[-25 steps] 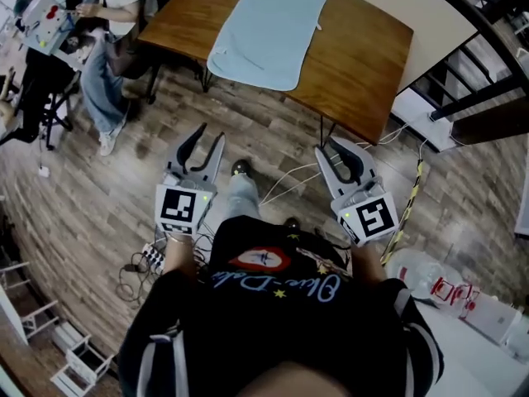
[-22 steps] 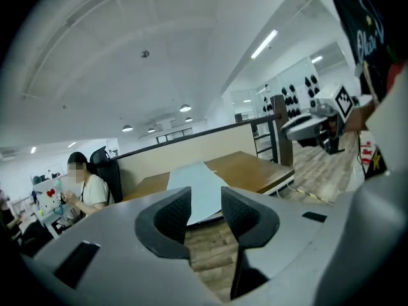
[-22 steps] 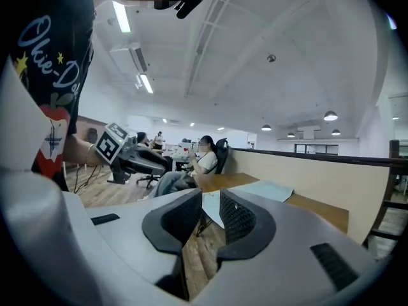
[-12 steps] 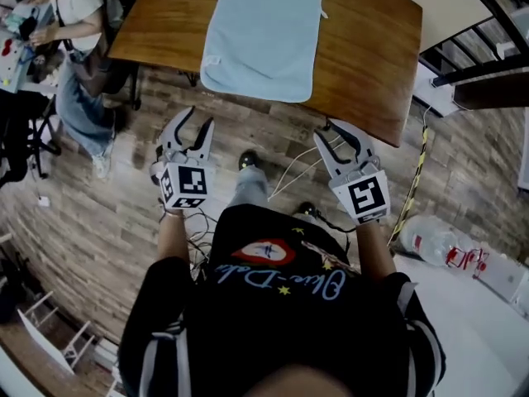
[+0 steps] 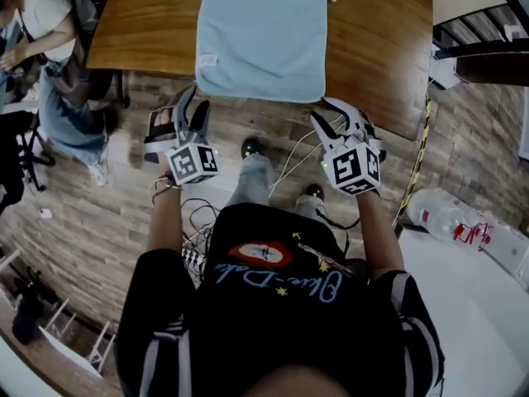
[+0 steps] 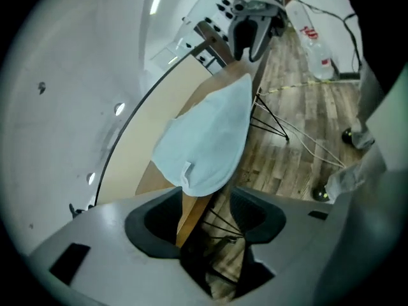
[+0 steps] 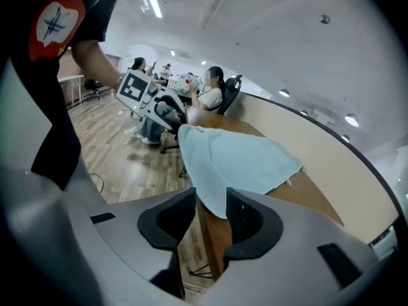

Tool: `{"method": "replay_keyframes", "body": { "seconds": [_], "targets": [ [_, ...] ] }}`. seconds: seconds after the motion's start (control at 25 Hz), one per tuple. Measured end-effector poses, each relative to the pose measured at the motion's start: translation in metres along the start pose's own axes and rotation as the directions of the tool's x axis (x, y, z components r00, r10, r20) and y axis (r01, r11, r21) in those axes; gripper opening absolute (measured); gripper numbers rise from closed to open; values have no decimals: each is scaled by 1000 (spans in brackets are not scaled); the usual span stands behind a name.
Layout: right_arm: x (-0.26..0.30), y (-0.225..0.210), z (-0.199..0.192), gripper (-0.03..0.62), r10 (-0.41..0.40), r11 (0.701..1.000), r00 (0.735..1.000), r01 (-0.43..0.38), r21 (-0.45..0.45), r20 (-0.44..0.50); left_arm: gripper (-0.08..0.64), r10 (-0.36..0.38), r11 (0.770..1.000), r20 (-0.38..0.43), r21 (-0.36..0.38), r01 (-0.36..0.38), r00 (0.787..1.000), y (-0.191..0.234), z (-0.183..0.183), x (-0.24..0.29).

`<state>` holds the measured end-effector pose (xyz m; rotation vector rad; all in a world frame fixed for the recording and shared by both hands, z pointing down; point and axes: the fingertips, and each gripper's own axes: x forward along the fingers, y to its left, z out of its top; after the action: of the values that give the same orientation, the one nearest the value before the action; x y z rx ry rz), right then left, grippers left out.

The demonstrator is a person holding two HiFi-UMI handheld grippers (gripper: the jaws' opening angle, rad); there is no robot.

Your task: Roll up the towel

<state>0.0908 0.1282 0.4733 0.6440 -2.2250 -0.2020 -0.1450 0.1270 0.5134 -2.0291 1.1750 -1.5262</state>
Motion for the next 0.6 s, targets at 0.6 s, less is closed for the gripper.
{"method": "replay_keyframes", "body": {
  "seconds": [0.6],
  "targets": [
    [29,9,-10,15,67,998,993,-66,20,-95,20,-14,981,144,195,-14,990,13,3,17]
  ]
}}
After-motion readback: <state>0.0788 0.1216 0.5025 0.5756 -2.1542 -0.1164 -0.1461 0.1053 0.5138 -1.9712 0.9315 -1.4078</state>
